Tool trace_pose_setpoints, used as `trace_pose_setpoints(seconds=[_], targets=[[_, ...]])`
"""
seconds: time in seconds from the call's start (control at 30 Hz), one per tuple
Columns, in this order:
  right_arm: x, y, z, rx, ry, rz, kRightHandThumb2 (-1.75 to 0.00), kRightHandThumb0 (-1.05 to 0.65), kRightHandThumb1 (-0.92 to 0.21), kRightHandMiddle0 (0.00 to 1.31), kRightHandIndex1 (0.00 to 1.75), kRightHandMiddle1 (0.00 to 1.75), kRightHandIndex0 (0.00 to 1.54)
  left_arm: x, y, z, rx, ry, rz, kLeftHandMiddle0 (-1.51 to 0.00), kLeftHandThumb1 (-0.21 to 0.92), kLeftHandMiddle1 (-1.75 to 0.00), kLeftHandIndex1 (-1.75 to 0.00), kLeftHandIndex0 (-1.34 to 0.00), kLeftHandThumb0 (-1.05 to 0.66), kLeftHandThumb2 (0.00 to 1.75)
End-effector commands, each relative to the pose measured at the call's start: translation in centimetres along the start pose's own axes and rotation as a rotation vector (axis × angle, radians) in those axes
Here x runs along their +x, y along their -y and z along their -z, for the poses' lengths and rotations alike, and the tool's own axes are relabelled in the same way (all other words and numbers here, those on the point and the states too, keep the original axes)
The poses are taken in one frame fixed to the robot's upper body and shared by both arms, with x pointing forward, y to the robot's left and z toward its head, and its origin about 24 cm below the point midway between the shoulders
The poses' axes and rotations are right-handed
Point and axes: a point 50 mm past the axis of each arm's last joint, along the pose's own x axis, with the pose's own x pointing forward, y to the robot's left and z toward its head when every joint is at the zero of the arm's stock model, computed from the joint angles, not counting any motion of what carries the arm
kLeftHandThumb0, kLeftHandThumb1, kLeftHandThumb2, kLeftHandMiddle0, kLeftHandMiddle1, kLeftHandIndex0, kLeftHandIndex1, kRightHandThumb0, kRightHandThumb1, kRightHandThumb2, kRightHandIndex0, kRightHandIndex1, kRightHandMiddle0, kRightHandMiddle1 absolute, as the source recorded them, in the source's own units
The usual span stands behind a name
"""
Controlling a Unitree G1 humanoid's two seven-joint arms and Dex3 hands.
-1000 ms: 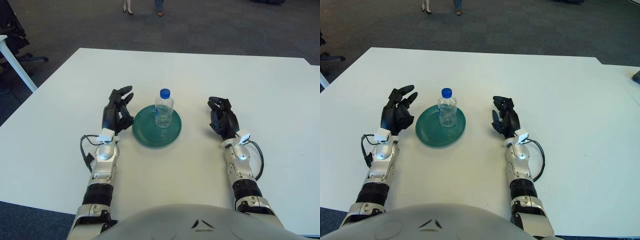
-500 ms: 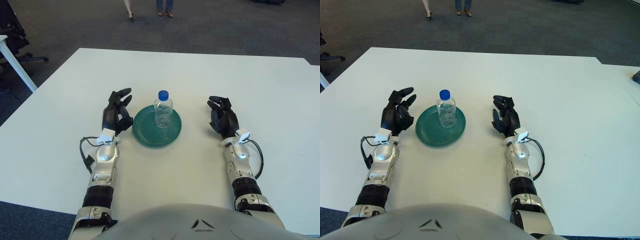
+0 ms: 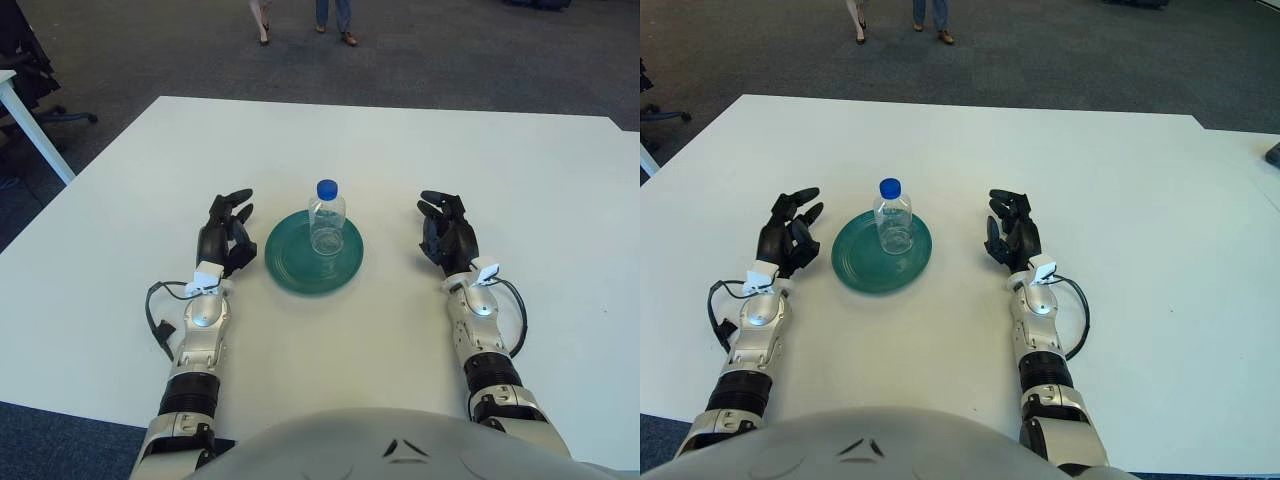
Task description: Put the bottle into the plate.
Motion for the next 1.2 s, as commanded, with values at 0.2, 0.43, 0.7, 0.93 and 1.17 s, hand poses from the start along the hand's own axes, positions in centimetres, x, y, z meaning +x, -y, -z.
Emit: trace_pose_setpoints(seconds=[0.2,0.43,0.7,0.93,1.17], targets=[[-3.5,0.9,4.2,0.014,-0.203,0.067,-0.82,-0.38,-0.73,0.11,0.73,1.15,0.53,-1.6,2.0,1.6,-0.068,-0.163,-0.015,-0.66,0.92,-0.01,-0.89,-0.32,-0.85,1.06],[-3.4,0.9,3.9,0.01,-0.171,0.075,-0.8,-0.39,-0.74,0.13,0.72,1.12,0.5,-2.2,2.2,1.5,-0.069,-0.182,-0.025,-0.63,0.92,0.0,-0.86,-0.26,-0.84,1.04],[-3.4,1.0,3.4,0.009,-0.127,0.075,-0.67,-0.47,-0.8,0.15,0.73,1.08,0.46,-3.0,2.2,1.2,-0.083,-0.206,-0.023,-0.59,0.92,0.0,-0.83,-0.2,-0.85,1.04],[-3.3,0.8,2.8,0.002,-0.082,0.061,-0.58,-0.52,-0.84,0.16,0.74,1.09,0.43,-3.3,2.1,1.8,-0.072,-0.23,0.02,-0.58,0.92,0.0,-0.83,-0.17,-0.86,1.04],[-3.3,0.8,2.5,-0.012,-0.052,0.054,-0.47,-0.55,-0.89,0.16,0.7,1.08,0.42,-3.8,2.0,2.3,-0.07,-0.228,0.046,-0.55,0.92,0.0,-0.83,-0.15,-0.87,1.05]])
